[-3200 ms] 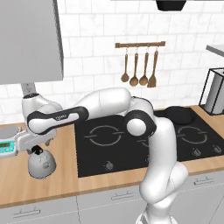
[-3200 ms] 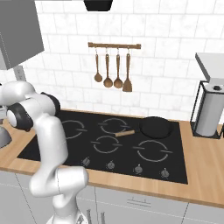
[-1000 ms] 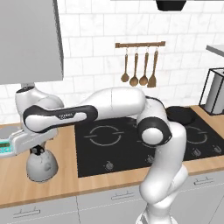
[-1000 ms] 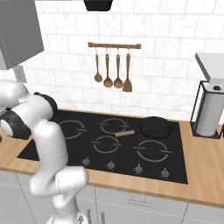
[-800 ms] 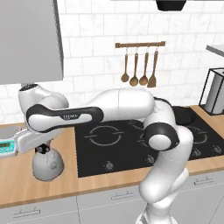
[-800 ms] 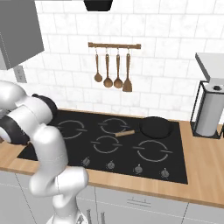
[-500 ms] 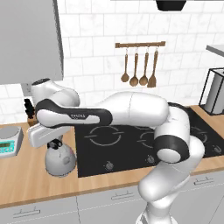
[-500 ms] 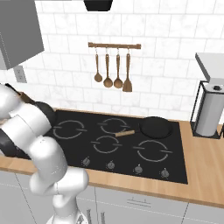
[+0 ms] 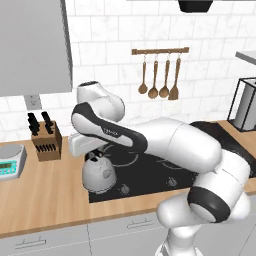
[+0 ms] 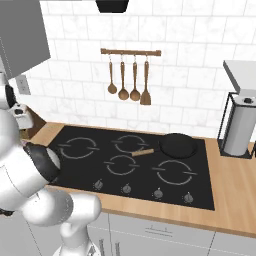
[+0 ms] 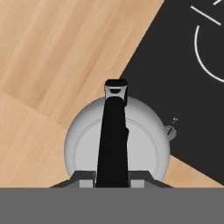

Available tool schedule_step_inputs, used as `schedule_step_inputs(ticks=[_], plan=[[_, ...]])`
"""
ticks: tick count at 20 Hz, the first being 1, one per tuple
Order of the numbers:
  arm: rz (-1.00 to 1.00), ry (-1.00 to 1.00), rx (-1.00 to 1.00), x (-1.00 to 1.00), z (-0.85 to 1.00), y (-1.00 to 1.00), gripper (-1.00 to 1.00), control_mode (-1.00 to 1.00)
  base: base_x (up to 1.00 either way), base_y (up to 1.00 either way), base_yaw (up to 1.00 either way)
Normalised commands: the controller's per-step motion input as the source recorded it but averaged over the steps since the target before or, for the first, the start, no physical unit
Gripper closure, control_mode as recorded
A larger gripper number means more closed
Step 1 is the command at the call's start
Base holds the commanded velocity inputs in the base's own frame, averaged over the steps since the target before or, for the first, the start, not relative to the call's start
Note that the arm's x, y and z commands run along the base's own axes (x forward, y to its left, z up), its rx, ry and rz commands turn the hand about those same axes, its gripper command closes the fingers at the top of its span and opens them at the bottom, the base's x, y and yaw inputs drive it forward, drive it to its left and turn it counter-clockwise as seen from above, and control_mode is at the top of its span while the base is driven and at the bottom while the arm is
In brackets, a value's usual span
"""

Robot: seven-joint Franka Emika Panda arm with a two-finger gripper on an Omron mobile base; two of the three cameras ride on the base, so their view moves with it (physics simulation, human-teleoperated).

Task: Pick the kettle from the counter and place it on a stove burner. Then turn the burner on.

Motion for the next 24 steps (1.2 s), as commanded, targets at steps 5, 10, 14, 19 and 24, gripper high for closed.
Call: schedule_step_inputs(ticks=[5, 10, 14, 19, 24], plan=[[0.00, 0.00, 0.04, 0.03, 0.00, -0.81, 1.00, -1.00, 0.00, 0.00, 0.00], [0.00, 0.00, 0.02, 0.39, 0.00, -0.73, 1.00, -1.00, 0.00, 0.00, 0.00], [0.00, 0.03, 0.00, 0.91, 0.00, -0.30, 1.00, -1.00, 0.00, 0.00, 0.00], [-0.02, 0.07, 0.01, 0.71, 0.26, -0.05, 1.00, -1.00, 0.00, 0.00, 0.00], [-0.09, 0.00, 0.00, 0.76, 0.01, 0.00, 1.00, -1.00, 0.00, 0.00, 0.00]])
